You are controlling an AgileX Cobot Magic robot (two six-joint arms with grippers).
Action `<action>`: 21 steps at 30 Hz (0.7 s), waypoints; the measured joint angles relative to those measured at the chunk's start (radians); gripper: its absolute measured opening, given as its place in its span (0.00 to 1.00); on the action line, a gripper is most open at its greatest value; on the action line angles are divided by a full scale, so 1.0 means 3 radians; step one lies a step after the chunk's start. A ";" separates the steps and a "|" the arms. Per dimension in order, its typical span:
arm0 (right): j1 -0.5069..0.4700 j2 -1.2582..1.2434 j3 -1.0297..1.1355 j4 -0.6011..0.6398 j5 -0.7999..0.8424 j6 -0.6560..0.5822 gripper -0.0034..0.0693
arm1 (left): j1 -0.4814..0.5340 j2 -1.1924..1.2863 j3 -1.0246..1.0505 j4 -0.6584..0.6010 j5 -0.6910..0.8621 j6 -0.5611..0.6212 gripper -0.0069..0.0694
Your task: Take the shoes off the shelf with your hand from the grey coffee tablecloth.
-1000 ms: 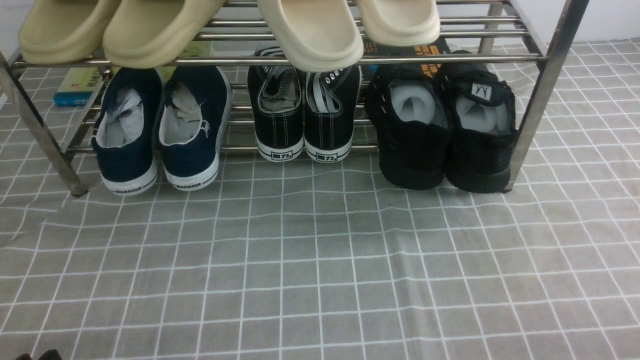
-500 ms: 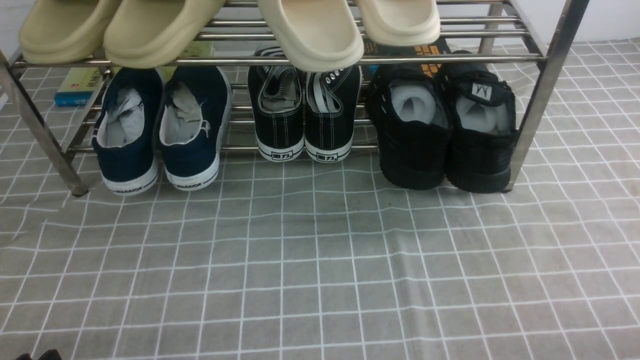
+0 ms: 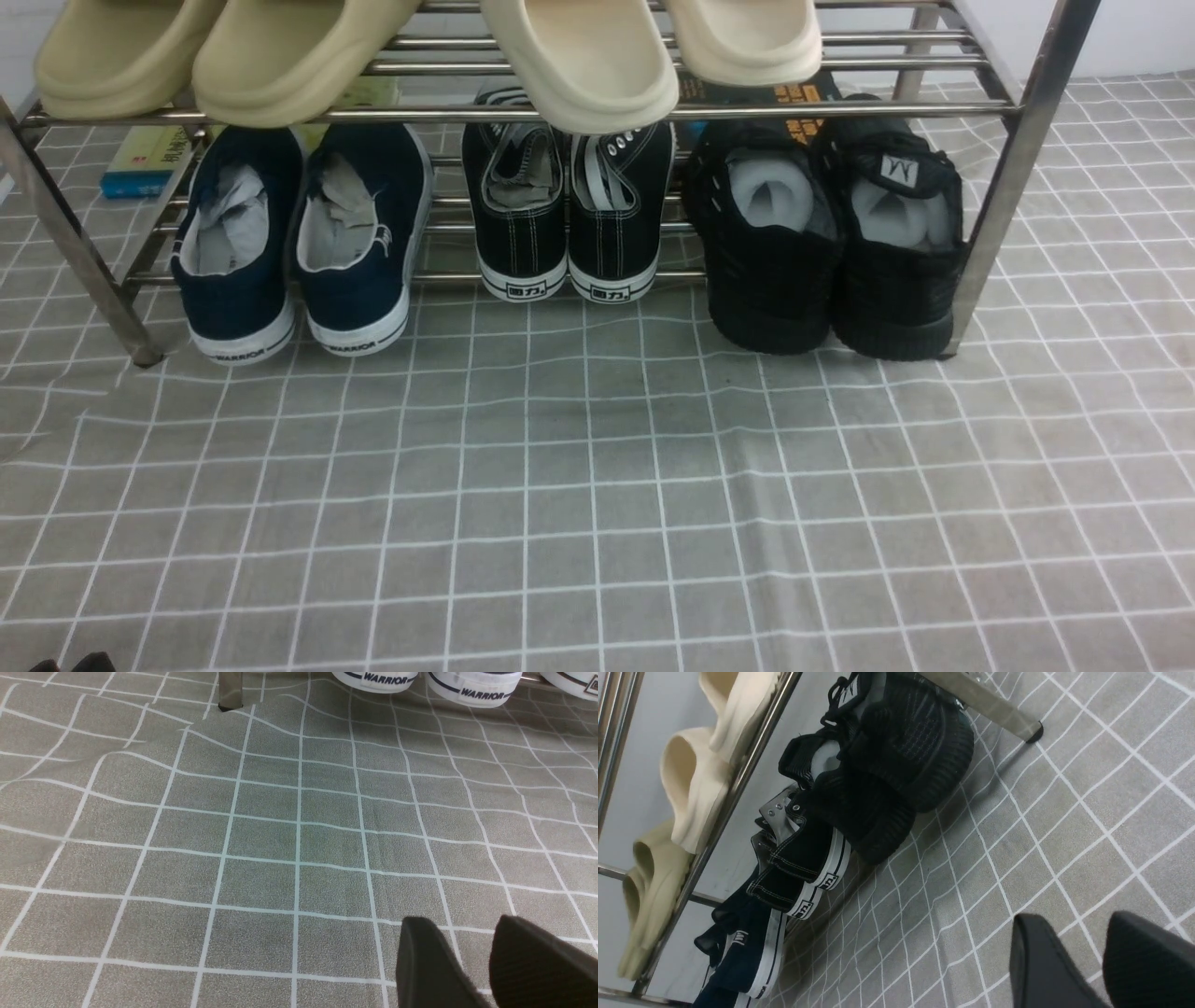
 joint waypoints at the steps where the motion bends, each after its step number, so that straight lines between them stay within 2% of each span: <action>1: 0.0000 0.0000 -0.0008 0.0000 0.0011 -0.0054 0.33 | 0.0000 0.0000 0.0000 0.0000 0.0000 0.0000 0.40; 4: 0.0000 0.0024 -0.0262 -0.0071 0.0033 -0.0571 0.16 | 0.0000 0.0000 0.0000 0.0000 0.0000 0.0000 0.40; 7: 0.0000 0.0364 -0.0689 -0.0278 0.0047 -0.1014 0.04 | 0.0000 0.0000 0.0000 0.0000 0.0000 0.0000 0.40; 11: -0.0004 0.0995 -0.1110 -0.0572 0.0349 -0.1177 0.04 | 0.0000 0.0000 0.0000 0.0000 0.0000 0.0000 0.40; 14: -0.0004 0.2077 -0.1641 -0.0822 0.1196 -0.1153 0.05 | 0.0000 0.0000 0.0000 0.0000 0.0000 0.0000 0.40; 15: -0.0004 0.2077 -0.1666 -0.0826 0.1236 -0.1153 0.05 | 0.0000 0.0000 0.0000 0.0000 0.0000 0.0000 0.40; 17: 0.0003 0.2743 -0.1948 -0.0823 0.1553 -0.1250 0.05 | 0.0000 0.0000 0.0000 0.0000 0.0000 0.0000 0.40; 20: 0.0114 0.3474 -0.2372 -0.0613 0.1705 -0.1680 0.05 | 0.0000 0.0000 0.0000 0.0000 0.0000 0.0000 0.40; 21: 0.0142 0.3512 -0.2400 -0.0575 0.1712 -0.1709 0.05 | 0.0000 0.0000 0.0000 0.0000 0.0000 0.0000 0.40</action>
